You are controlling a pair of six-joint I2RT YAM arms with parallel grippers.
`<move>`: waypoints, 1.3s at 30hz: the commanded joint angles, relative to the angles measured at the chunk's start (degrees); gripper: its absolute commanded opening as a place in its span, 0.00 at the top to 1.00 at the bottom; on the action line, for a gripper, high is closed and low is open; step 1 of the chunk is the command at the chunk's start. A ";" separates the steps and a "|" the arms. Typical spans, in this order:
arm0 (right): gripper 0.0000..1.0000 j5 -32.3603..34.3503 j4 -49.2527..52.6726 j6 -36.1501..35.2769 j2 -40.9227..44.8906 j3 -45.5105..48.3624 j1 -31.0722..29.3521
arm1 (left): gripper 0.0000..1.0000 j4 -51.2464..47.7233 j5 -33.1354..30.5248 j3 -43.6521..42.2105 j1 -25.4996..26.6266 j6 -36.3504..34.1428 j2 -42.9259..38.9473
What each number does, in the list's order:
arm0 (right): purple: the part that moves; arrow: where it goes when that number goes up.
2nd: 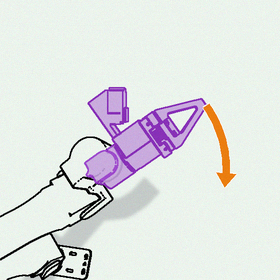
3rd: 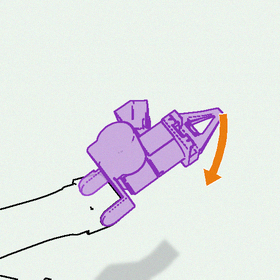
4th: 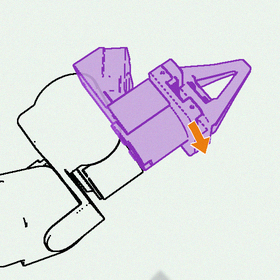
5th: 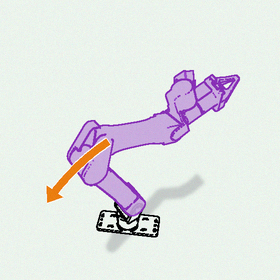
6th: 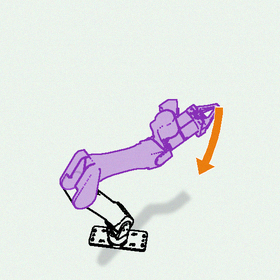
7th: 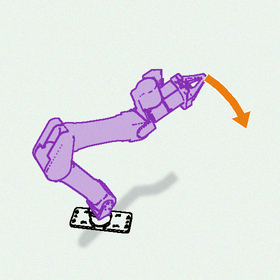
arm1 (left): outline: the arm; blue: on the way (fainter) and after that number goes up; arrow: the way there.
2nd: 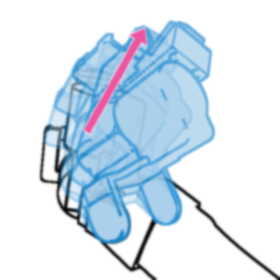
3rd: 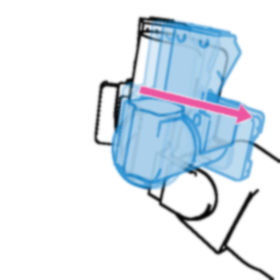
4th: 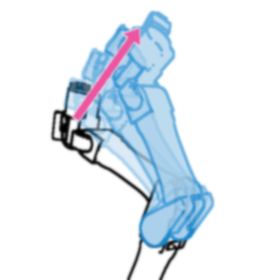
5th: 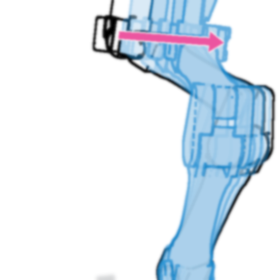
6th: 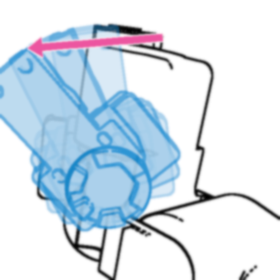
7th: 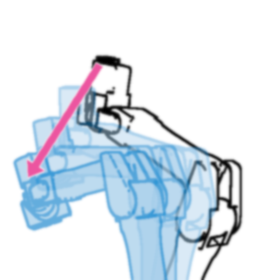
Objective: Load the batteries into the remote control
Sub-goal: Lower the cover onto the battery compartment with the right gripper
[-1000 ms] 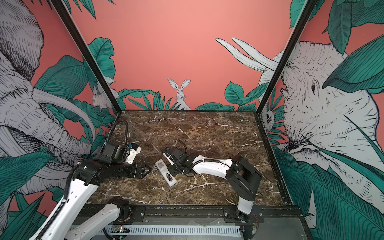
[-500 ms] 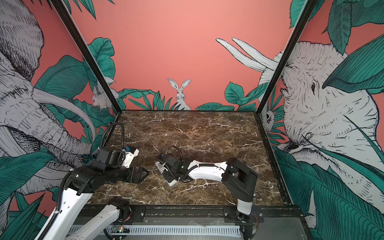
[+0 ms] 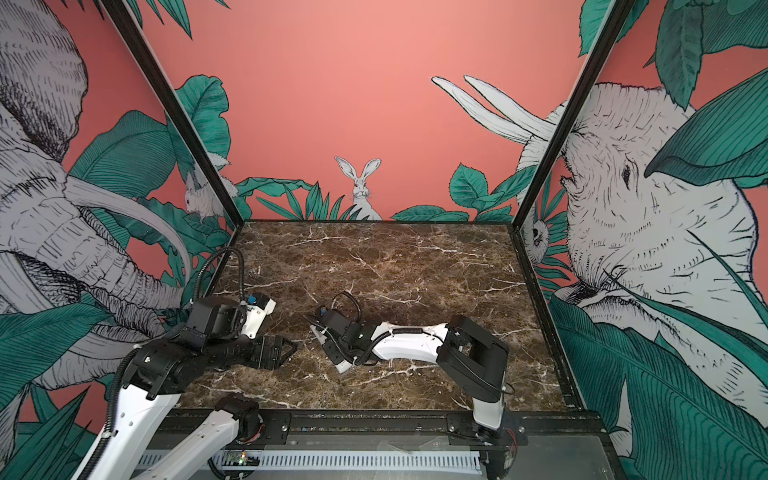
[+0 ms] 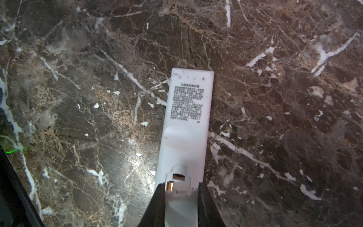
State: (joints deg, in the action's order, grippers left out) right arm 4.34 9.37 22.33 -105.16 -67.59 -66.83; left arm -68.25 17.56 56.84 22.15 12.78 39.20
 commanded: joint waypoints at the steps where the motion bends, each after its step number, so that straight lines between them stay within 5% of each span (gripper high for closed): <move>1: 0.87 1.02 -1.71 0.51 -1.09 -1.26 -0.65 | 0.01 -0.39 0.75 -0.56 0.26 -1.00 -0.17; 39: 0.87 7.80 0.79 -0.58 -1.57 0.14 -3.88 | 0.01 -0.18 1.40 -0.58 0.25 -1.24 0.76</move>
State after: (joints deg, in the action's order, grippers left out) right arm 10.15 9.15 22.33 -107.42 -68.40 -70.15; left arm -68.20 18.44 56.84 22.15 12.36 39.88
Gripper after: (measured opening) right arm 0.229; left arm 0.994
